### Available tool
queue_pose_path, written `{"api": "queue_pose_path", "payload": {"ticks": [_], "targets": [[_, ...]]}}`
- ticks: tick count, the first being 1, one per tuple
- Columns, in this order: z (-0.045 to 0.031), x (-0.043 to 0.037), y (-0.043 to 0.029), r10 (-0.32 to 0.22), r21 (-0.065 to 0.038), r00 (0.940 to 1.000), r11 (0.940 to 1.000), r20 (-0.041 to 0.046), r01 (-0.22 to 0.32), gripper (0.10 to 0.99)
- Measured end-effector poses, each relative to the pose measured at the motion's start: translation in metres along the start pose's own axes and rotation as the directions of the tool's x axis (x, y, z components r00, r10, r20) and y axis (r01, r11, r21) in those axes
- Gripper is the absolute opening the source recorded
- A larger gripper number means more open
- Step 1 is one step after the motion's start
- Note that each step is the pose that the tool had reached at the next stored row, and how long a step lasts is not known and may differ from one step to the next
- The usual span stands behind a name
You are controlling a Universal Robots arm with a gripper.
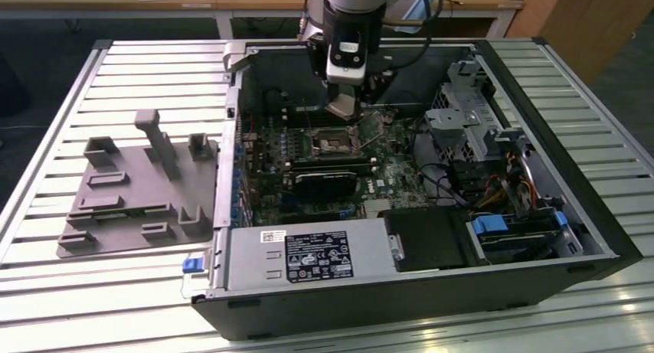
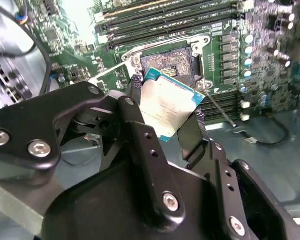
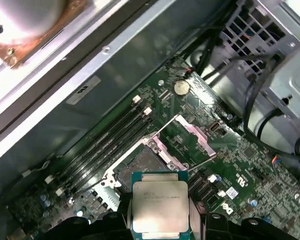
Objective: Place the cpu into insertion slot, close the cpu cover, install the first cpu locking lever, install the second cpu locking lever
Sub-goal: 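Place the cpu into insertion slot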
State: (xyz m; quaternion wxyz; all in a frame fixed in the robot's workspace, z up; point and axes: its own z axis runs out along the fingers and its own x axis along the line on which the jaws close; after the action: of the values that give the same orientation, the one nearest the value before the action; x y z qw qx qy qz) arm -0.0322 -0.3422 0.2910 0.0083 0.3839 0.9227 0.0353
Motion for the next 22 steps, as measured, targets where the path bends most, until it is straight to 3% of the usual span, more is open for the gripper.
{"api": "queue_pose_path", "payload": {"ticks": [6, 11, 16, 22], "targets": [[0.003, 0.0, -0.0002, 0.109, -0.002, 0.994, 0.994, 0.0077, -0.109, 0.537], [0.0055, -0.0001, -0.0004, 0.198, -0.004, 0.9801, 0.9802, 0.014, -0.198, 0.537], [0.0082, -0.0001, -0.0006, 0.286, -0.006, 0.9581, 0.9583, 0.02, -0.286, 0.537], [0.0115, -0.0001, -0.0008, 0.388, -0.01, 0.9211, 0.9215, 0.0269, -0.388, 0.537]]}}
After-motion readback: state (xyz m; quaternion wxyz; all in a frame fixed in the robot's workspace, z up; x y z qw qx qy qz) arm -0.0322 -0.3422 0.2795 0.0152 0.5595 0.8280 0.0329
